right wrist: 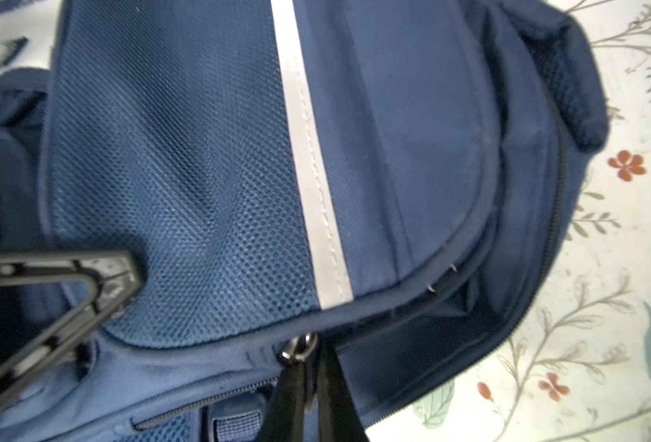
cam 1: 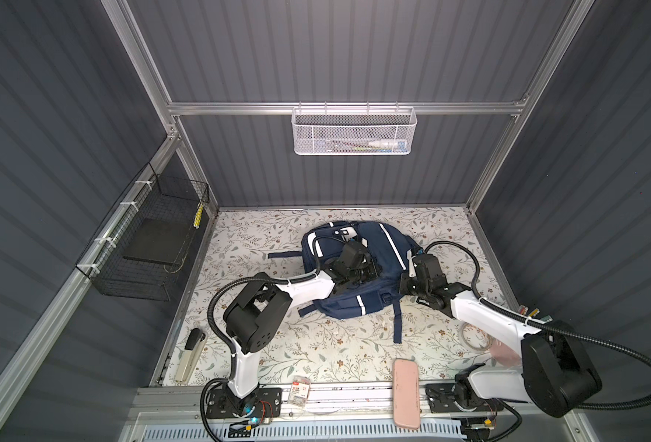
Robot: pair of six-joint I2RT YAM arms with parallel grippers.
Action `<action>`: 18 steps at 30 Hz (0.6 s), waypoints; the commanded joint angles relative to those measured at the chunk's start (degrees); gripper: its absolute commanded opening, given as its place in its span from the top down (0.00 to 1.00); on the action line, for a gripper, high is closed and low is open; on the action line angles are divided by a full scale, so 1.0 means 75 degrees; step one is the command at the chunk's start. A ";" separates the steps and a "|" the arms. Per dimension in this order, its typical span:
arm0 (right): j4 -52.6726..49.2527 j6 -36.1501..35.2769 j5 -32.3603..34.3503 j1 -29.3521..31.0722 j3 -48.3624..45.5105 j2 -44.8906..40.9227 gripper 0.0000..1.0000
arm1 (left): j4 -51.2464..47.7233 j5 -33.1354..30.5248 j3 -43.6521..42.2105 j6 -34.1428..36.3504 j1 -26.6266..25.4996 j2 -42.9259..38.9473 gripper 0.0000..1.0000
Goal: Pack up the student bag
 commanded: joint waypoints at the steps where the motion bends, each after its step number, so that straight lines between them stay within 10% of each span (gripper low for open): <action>1: -0.0833 -0.0084 0.0367 -0.0073 0.0082 -0.0227 1.00 | -0.0275 0.0136 -0.0331 0.0386 0.0131 -0.0438 1.00; 18: -0.2131 -0.0820 0.1104 -0.0513 0.0615 -0.0869 1.00 | -0.1292 0.0357 -0.2174 0.0843 0.1159 -0.2637 1.00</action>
